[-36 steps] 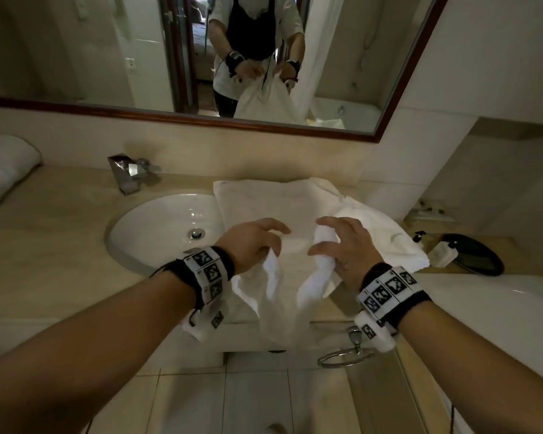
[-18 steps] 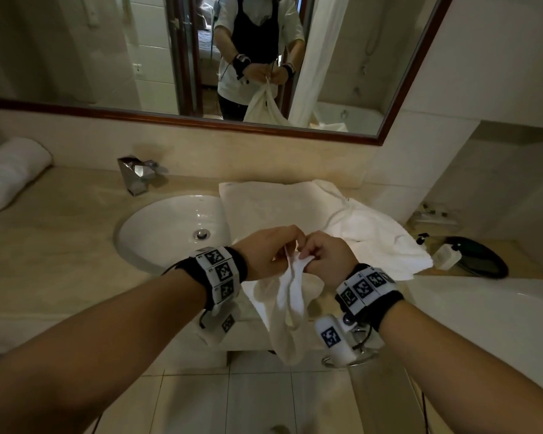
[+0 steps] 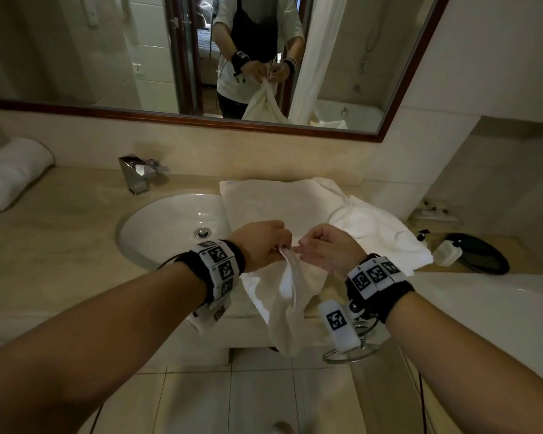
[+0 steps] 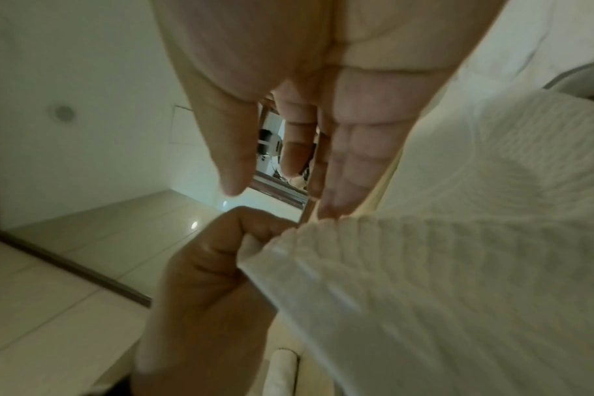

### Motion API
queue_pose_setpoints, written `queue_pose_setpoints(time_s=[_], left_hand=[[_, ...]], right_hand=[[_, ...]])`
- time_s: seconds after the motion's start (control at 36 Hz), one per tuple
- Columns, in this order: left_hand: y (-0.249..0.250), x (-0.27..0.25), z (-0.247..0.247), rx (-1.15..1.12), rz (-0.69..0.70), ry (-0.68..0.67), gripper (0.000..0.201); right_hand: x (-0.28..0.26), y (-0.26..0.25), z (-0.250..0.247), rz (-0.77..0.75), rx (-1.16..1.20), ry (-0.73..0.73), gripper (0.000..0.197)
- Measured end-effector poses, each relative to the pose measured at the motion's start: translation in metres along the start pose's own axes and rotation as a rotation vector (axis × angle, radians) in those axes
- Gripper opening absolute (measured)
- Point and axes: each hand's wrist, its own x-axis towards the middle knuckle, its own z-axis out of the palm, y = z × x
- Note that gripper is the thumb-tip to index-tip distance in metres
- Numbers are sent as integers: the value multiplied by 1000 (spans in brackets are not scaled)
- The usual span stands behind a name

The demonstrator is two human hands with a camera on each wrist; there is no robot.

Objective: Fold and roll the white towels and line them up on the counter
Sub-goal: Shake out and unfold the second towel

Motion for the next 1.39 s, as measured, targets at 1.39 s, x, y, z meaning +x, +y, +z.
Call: queue_pose_setpoints(time_s=[1.39], left_hand=[[-23, -1, -62, 396, -146, -317, 36]], right_hand=[[-44, -57, -89, -396, -1648, 4, 30]])
